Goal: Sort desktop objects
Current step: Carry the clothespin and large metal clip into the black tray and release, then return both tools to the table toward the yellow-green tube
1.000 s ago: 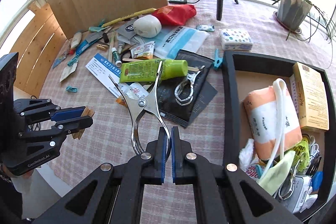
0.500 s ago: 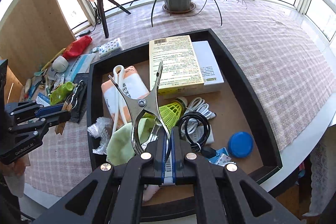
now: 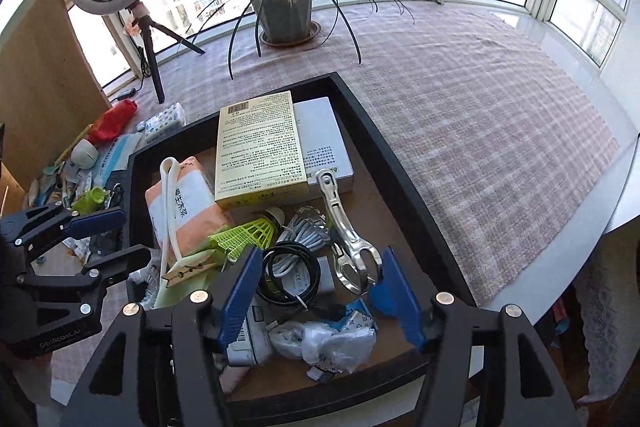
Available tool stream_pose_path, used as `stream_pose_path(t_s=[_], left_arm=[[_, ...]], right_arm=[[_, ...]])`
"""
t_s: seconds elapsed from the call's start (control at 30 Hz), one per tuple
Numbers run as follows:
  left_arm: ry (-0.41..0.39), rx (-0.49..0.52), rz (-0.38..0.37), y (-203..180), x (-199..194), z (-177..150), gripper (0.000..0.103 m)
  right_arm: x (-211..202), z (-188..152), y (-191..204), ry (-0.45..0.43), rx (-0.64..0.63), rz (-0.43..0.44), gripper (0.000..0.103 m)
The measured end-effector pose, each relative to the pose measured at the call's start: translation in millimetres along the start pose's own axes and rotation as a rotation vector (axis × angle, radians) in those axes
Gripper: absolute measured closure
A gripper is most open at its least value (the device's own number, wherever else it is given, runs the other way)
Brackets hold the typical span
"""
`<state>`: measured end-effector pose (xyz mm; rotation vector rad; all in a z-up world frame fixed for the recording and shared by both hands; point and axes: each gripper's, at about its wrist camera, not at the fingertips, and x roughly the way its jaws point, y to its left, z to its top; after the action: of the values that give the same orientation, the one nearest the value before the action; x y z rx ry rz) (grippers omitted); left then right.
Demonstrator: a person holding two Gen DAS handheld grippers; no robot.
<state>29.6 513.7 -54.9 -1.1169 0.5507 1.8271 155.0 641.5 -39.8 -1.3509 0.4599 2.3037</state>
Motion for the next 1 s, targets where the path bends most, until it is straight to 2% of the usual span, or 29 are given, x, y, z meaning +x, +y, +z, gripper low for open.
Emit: stream_pose_path(t_s=[0.3,0.47,0.53,0.7,0.8,1.0], left_arm=[[-0.010,-0.069,0.064,32,-25,-19,0.054],[-0.009,-0.122,0.098,58,-40,-39,0.051],[-0.004,-0.151,0.111,71,-45,-49,0.046],[0.033,-0.233,0.135,108,-51,-85,0.033],[0.004,-0.313,0.137,136,-63,-111,0.033],[0.016,-0.439,0.222,188,-87,-167,0.033]], right_arm=[[0,8,33,-0.002,-0.053,0.032,0.044],[1,11,63,-0.004,-0.100,0.057,0.044],[3,12,77,0.000,-0.122,0.071,0.044],[10,12,118,0.011,-0.179,0.114,0.044],[16,11,145,0.020,-0.212,0.139,0.044],[26,10,206,0.030,-0.311,0.191,0.044]])
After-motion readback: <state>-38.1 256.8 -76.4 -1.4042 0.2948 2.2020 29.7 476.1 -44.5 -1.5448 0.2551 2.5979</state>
